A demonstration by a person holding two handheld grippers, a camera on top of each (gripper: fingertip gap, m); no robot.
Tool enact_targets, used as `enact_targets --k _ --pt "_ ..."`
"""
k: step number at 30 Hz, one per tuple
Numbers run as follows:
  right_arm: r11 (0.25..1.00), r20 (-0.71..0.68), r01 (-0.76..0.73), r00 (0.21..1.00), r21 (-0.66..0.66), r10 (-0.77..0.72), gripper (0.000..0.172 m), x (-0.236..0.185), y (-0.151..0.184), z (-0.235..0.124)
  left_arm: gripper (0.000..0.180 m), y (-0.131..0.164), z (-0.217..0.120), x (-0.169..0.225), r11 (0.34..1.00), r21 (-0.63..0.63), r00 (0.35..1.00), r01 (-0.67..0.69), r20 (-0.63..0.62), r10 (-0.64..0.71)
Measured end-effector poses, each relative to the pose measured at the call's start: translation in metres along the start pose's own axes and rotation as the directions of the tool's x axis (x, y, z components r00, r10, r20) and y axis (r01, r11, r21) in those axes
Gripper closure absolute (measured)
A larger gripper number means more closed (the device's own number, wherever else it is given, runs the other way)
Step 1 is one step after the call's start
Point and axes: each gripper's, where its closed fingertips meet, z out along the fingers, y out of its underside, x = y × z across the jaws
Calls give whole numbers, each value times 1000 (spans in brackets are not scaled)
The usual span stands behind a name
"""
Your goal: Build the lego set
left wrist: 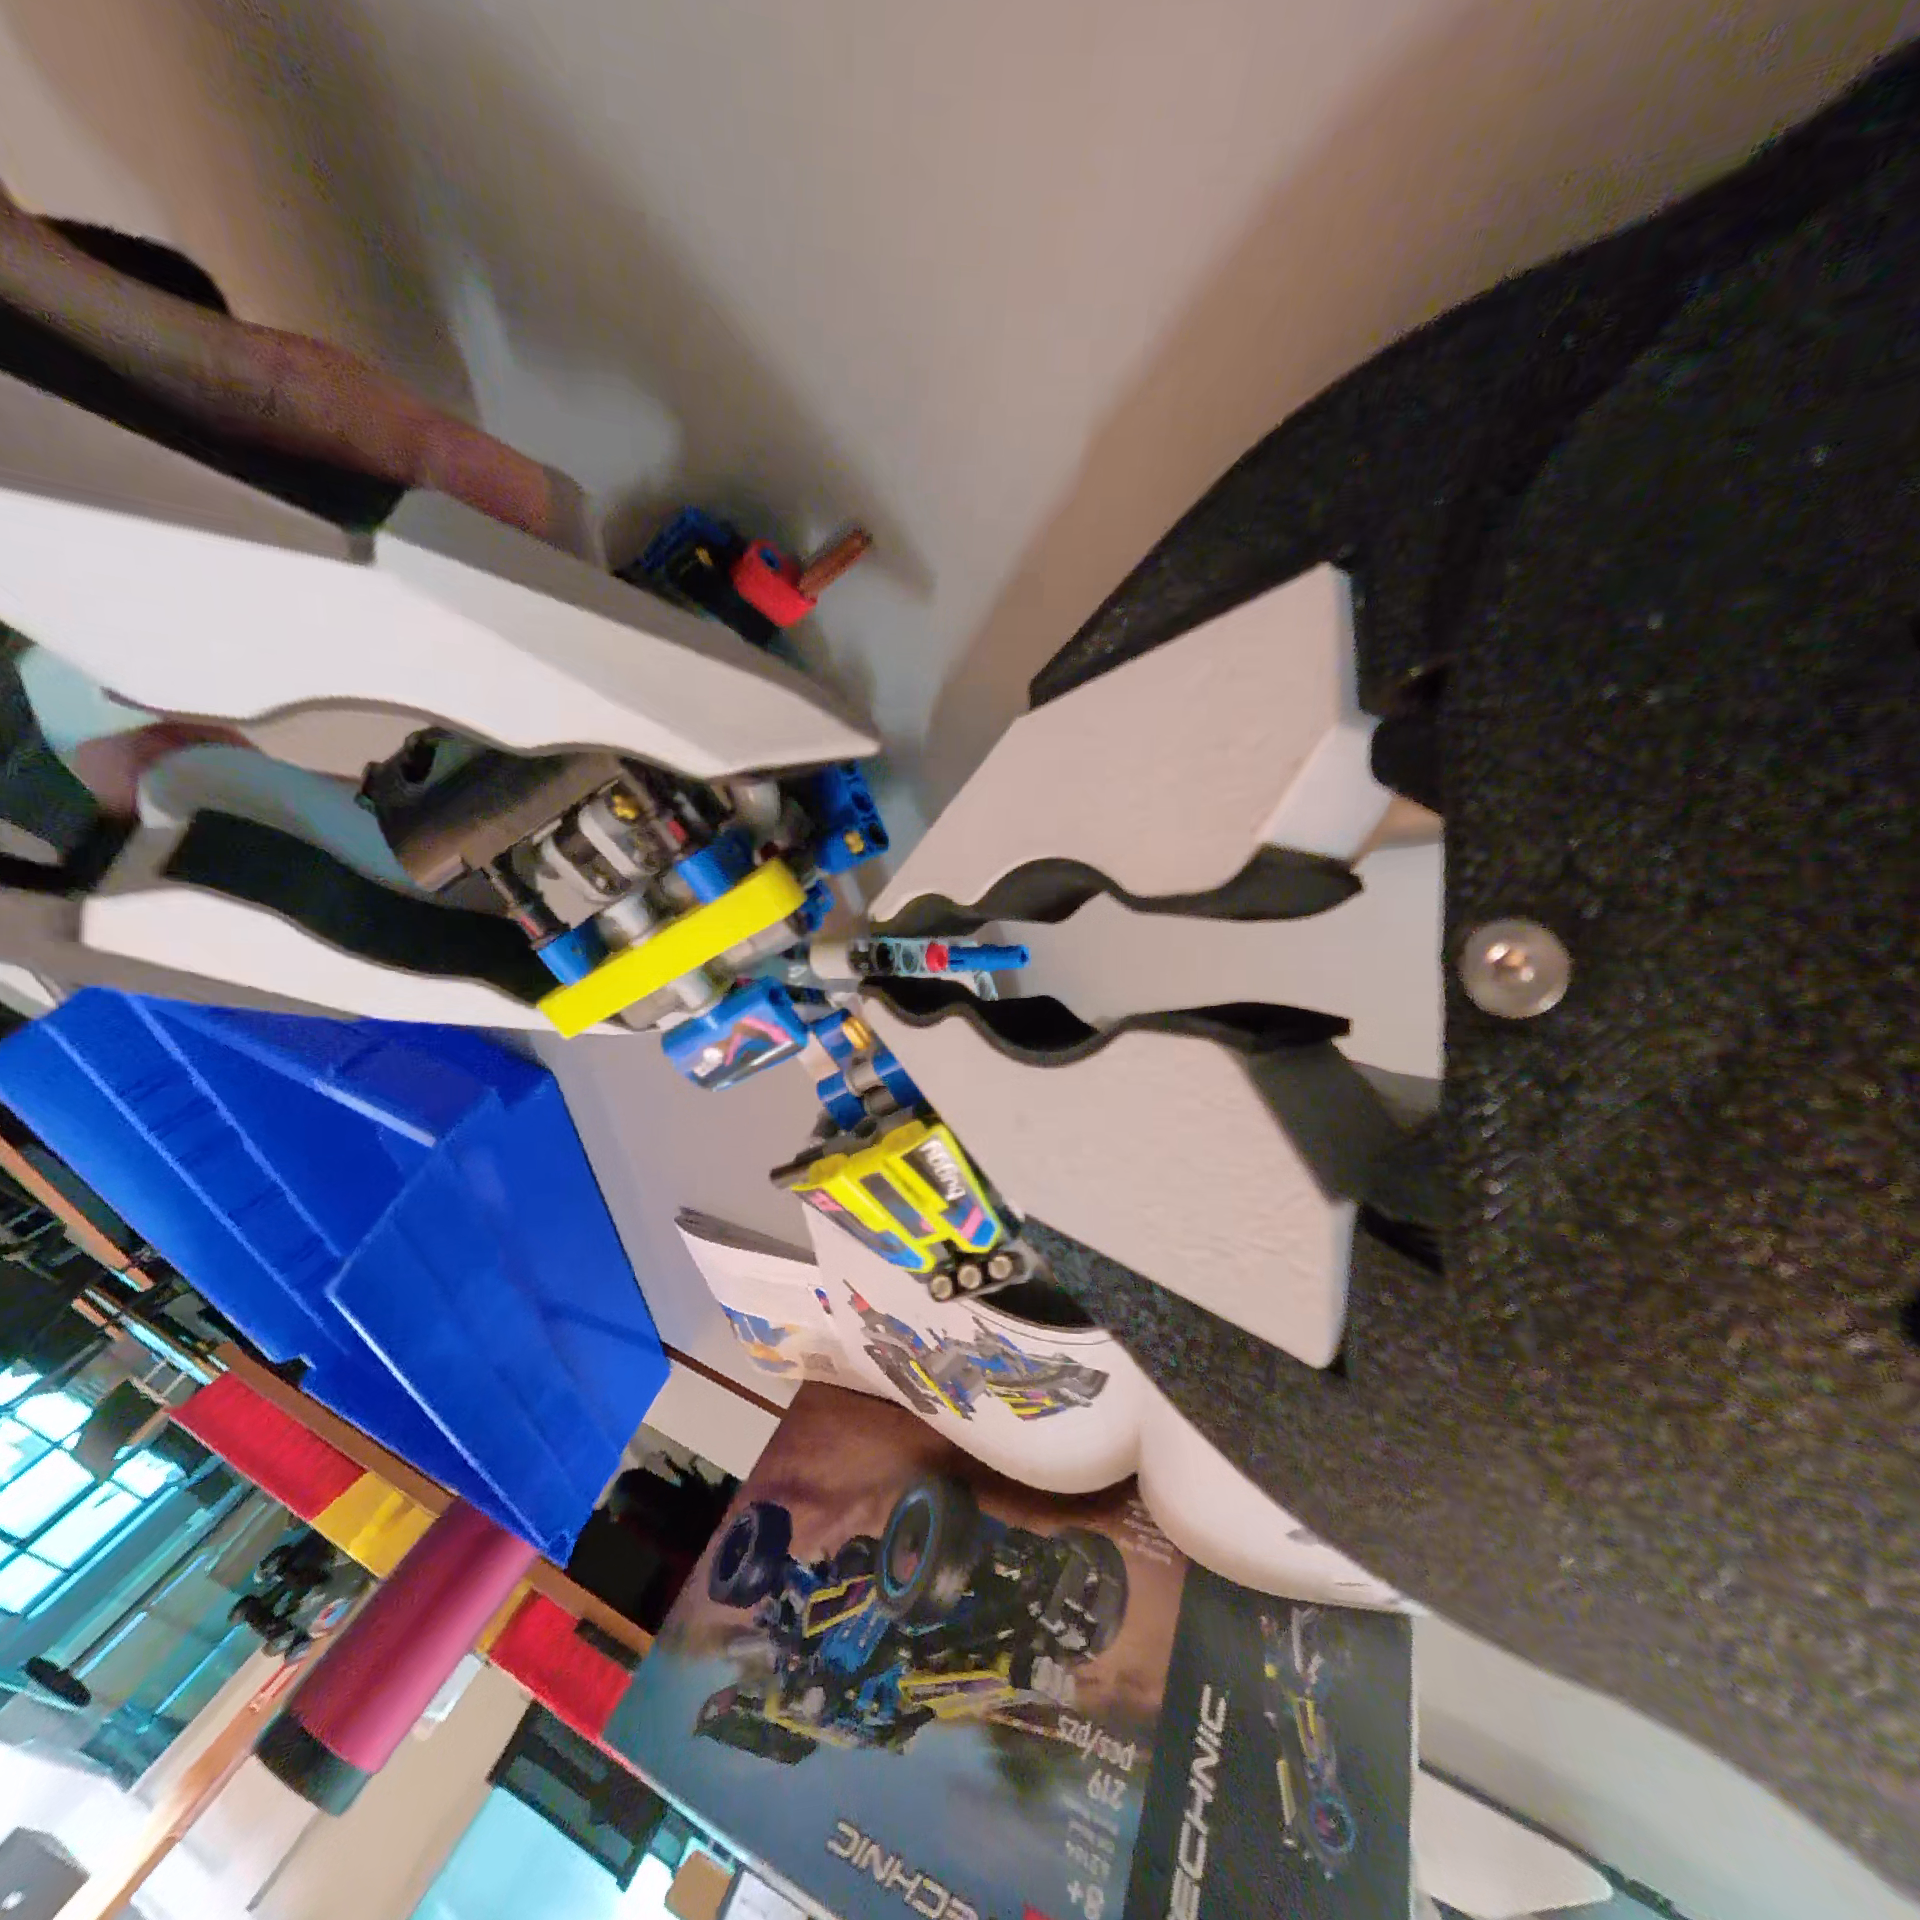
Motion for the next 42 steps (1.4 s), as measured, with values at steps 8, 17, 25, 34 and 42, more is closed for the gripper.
enact_targets --k 8,17,25,34,42 --pt "987 -23 -69 997 148 73 104 19 -10 -1 176 8 1 -13 1000 -30 998 3 58 -1" --pt "926 -4 -310 948 217 318 118 47 -10 -15 176 11 4 -32 997 -29 996 65 61 -63" --pt "994 -216 -80 972 72 94 82 33 -6 -33 176 14 6 -28 999 -41 997 32 67 -29" --pt "989 -316 -114 938 98 140 95 40 5 -27 176 16 6 -30 999 -37 997 30 70 -28" --pt "973 -337 -167 917 158 212 70 44 15 -47 176 15 7 -26 999 -36 998 13 57 -11"
